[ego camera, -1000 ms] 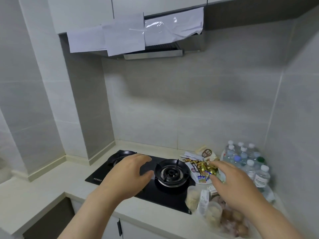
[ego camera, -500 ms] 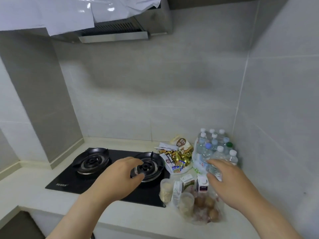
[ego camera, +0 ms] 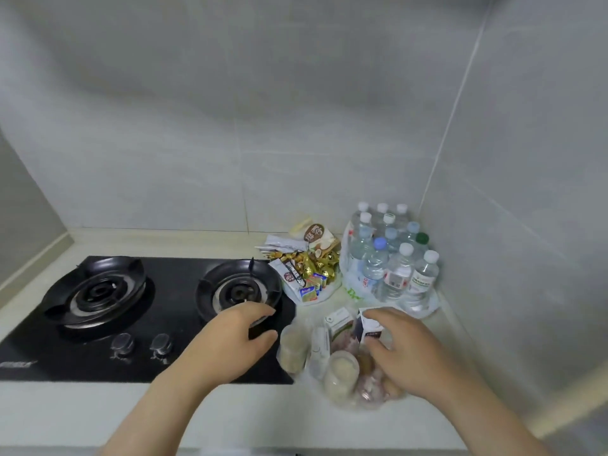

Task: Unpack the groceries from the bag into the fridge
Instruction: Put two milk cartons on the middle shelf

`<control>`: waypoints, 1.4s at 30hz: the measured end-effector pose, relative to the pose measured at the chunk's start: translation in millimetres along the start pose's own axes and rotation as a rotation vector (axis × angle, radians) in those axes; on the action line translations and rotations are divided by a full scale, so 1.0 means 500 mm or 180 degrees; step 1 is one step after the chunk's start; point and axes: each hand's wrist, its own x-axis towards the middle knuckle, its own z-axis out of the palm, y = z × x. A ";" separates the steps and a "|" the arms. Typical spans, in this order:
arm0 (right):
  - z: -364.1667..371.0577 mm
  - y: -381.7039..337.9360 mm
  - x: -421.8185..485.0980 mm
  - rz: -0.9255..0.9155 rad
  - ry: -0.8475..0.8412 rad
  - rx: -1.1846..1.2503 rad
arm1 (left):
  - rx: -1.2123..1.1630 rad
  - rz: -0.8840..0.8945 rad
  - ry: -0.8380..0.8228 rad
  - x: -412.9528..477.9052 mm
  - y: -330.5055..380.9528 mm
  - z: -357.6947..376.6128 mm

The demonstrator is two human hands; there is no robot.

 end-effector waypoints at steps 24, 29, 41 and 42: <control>0.118 0.106 0.095 0.0787 -0.0431 -0.0103 | -0.0378 0.0364 -0.0684 0.196 -0.145 0.147; 0.109 0.131 0.108 0.0704 -0.0383 -0.0066 | -0.0366 0.0401 -0.0773 0.213 -0.119 0.170; 0.093 0.206 0.205 0.0304 -0.0656 -0.0151 | 0.0146 0.0470 -0.0899 0.254 -0.053 0.239; 0.093 0.207 0.216 0.0243 -0.0684 -0.0162 | 0.0196 0.0446 -0.0907 0.256 -0.050 0.243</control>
